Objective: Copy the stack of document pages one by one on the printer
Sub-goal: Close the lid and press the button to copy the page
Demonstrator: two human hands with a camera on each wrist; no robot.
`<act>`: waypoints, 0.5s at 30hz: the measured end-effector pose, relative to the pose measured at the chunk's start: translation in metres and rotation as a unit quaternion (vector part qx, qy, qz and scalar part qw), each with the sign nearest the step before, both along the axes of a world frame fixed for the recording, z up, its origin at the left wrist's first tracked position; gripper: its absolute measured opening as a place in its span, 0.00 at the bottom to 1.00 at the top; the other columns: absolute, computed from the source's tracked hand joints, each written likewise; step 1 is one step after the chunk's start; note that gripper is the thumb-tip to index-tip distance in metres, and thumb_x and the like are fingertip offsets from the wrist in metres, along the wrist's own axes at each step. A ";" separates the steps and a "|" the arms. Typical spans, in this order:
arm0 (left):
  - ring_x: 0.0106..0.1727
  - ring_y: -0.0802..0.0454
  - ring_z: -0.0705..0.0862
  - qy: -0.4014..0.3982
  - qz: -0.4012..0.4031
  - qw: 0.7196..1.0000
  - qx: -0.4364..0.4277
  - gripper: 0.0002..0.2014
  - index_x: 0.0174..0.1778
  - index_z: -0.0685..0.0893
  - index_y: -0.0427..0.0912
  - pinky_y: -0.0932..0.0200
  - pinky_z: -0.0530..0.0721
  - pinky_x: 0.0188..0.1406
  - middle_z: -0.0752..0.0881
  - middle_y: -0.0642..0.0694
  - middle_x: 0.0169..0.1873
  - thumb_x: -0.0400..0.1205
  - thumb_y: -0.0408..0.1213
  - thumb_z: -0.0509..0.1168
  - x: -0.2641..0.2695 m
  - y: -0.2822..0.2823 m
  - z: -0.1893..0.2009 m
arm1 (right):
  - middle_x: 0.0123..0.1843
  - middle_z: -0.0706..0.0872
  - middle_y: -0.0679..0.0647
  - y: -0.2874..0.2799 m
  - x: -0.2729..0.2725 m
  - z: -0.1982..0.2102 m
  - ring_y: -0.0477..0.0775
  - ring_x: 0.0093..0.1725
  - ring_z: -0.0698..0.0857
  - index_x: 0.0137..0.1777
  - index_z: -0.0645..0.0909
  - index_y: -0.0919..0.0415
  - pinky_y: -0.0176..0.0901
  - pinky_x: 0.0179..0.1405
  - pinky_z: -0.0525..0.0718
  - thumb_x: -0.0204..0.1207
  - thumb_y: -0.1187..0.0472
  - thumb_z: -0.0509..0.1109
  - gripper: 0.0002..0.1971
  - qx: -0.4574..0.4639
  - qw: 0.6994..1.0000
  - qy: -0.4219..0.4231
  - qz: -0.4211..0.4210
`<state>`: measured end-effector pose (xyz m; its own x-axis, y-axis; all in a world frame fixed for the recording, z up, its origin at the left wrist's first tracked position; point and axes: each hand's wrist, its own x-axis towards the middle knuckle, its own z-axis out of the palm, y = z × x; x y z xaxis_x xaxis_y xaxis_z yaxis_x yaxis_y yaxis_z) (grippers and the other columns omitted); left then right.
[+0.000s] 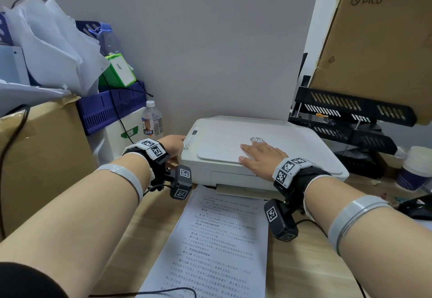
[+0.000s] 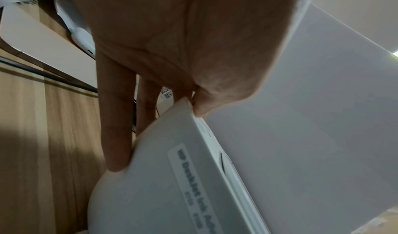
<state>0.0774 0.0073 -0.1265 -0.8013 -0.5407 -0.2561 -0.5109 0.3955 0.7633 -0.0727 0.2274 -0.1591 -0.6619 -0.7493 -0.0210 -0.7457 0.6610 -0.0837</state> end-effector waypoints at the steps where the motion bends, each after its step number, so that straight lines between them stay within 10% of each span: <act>1: 0.51 0.37 0.86 0.003 0.000 1.000 0.004 0.22 0.74 0.78 0.44 0.50 0.84 0.38 0.87 0.33 0.62 0.83 0.27 0.61 -0.001 -0.001 0.000 | 0.89 0.50 0.50 0.000 -0.002 0.001 0.54 0.87 0.50 0.85 0.53 0.40 0.63 0.84 0.52 0.82 0.31 0.44 0.33 0.006 1.000 -0.001 0.004; 7: 0.48 0.37 0.85 -0.001 0.005 1.000 0.007 0.21 0.71 0.79 0.46 0.39 0.86 0.49 0.87 0.31 0.58 0.84 0.26 0.57 -0.004 -0.006 -0.002 | 0.88 0.54 0.55 0.004 0.003 0.019 0.55 0.87 0.54 0.85 0.60 0.46 0.55 0.84 0.56 0.80 0.32 0.59 0.36 -0.017 0.998 -0.050 0.025; 10: 0.43 0.40 0.85 -0.017 0.015 1.000 -0.005 0.19 0.64 0.82 0.51 0.52 0.85 0.33 0.89 0.32 0.54 0.84 0.26 0.56 -0.005 -0.009 0.002 | 0.85 0.64 0.51 0.009 0.009 0.031 0.54 0.83 0.65 0.81 0.69 0.45 0.48 0.79 0.63 0.77 0.33 0.66 0.34 -0.066 0.996 -0.056 0.022; 15: 0.48 0.40 0.87 -0.018 0.037 0.993 -0.115 0.14 0.60 0.88 0.36 0.42 0.88 0.57 0.89 0.33 0.54 0.81 0.26 0.64 -0.012 -0.022 0.003 | 0.72 0.79 0.43 0.011 0.027 0.048 0.52 0.68 0.79 0.66 0.80 0.39 0.50 0.61 0.78 0.78 0.32 0.64 0.21 -0.014 0.998 0.055 0.029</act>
<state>0.0650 -0.0144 -0.1237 -0.7493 -0.6456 -0.1474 -0.5710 0.5171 0.6376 -0.0459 0.2387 -0.1106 -0.6149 -0.7854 0.0709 -0.7880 0.6155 -0.0162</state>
